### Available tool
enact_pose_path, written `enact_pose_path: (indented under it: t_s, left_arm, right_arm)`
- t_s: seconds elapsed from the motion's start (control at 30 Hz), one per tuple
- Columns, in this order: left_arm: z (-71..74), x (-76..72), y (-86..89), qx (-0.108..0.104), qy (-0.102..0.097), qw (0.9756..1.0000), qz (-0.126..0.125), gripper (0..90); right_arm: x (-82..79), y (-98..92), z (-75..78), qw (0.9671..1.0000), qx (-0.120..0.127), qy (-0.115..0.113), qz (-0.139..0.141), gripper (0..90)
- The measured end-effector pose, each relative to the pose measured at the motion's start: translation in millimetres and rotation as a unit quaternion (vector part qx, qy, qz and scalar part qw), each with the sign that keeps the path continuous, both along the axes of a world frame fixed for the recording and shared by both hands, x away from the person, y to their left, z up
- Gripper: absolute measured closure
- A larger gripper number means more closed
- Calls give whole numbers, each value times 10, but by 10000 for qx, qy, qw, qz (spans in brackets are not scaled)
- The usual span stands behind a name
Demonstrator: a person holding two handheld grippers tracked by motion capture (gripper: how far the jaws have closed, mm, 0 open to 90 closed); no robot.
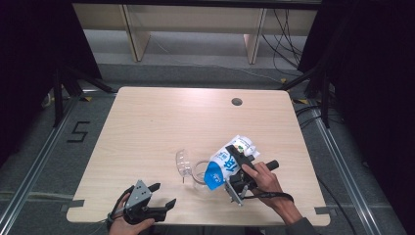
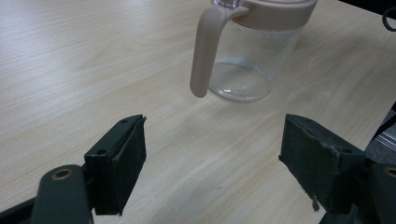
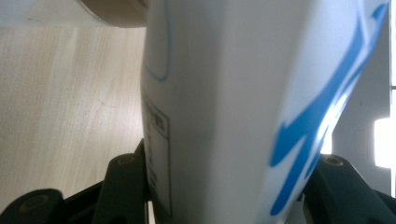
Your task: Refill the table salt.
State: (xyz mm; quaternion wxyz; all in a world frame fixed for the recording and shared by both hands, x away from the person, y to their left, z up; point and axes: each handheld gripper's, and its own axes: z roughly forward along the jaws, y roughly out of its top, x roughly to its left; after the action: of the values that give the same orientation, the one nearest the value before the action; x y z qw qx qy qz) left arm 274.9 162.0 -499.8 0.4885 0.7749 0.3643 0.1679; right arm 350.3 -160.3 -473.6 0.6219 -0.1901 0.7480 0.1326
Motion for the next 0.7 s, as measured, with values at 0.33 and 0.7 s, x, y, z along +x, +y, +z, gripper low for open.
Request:
enact_pose_path:
  t_s: [0.33, 0.7]
  left_arm:
    - [5, 3, -7, -15, 34, 10000, 14, 219]
    - [1, 5, -19, -78, 37, 10000, 21, 219]
  right_arm:
    - [-8, 13, -4, 9998, -147, -111, 36, 509]
    - [-8, 15, -18, 9998, -135, -143, -6, 511]
